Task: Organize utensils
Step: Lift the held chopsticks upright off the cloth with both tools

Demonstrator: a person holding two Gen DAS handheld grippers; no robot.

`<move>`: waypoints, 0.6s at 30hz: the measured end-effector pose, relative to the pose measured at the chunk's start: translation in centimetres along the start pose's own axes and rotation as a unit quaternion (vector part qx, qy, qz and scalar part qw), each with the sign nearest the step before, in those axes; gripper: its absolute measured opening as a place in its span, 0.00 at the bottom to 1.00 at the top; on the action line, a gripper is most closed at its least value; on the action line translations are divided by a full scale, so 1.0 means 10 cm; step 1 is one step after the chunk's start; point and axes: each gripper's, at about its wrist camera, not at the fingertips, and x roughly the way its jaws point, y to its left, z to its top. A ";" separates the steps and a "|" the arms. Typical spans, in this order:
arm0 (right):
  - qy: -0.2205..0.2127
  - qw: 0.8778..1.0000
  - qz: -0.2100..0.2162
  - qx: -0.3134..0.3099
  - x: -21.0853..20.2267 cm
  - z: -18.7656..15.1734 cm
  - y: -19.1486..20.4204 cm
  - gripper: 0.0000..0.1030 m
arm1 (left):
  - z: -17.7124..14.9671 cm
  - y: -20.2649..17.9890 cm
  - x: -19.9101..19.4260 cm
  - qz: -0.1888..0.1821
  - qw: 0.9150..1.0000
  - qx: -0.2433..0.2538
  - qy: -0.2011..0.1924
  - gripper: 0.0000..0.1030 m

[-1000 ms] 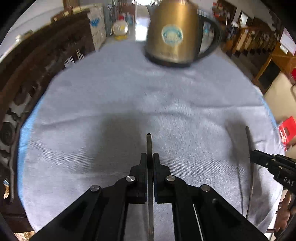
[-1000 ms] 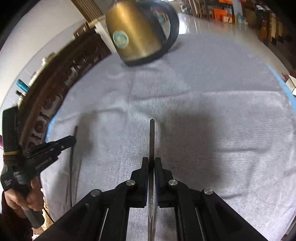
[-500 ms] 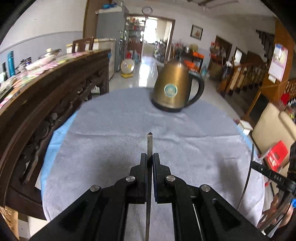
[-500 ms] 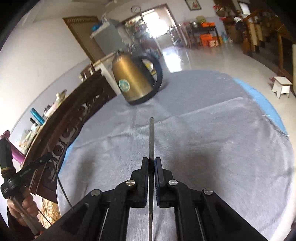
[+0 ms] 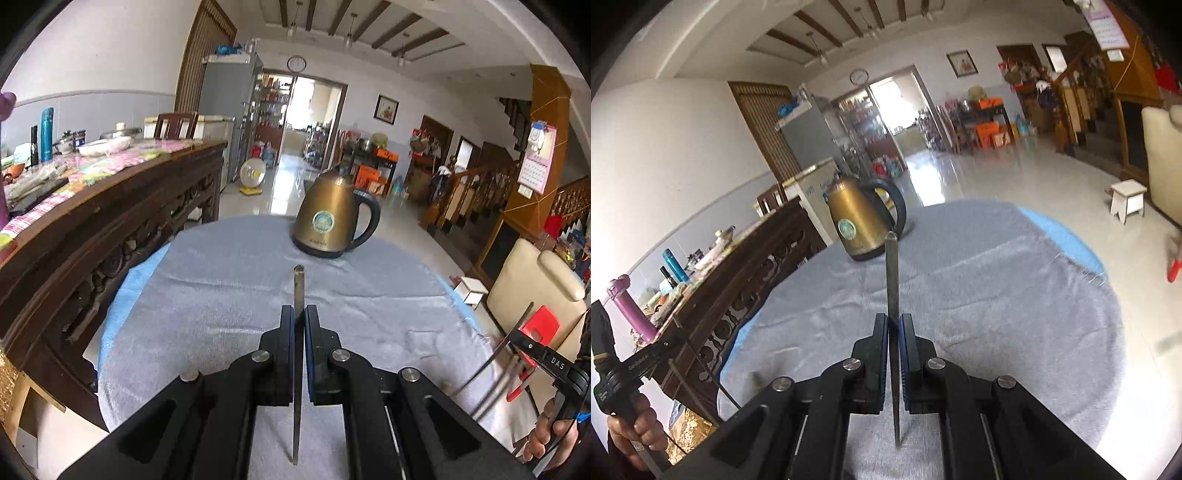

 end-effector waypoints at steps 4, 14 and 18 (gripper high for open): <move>-0.024 1.000 0.004 -0.011 -0.28 0.02 0.11 0.07 | 0.02 -0.05 -0.25 -0.010 1.000 0.001 -0.021 0.05; -0.057 0.997 0.010 -0.047 -0.78 0.03 0.41 0.07 | 0.07 -0.14 -0.74 -0.038 0.998 0.004 -0.050 0.05; -0.064 0.996 0.016 -0.060 -0.95 0.03 0.49 0.07 | 0.10 -0.19 -0.88 -0.050 0.997 0.007 -0.057 0.05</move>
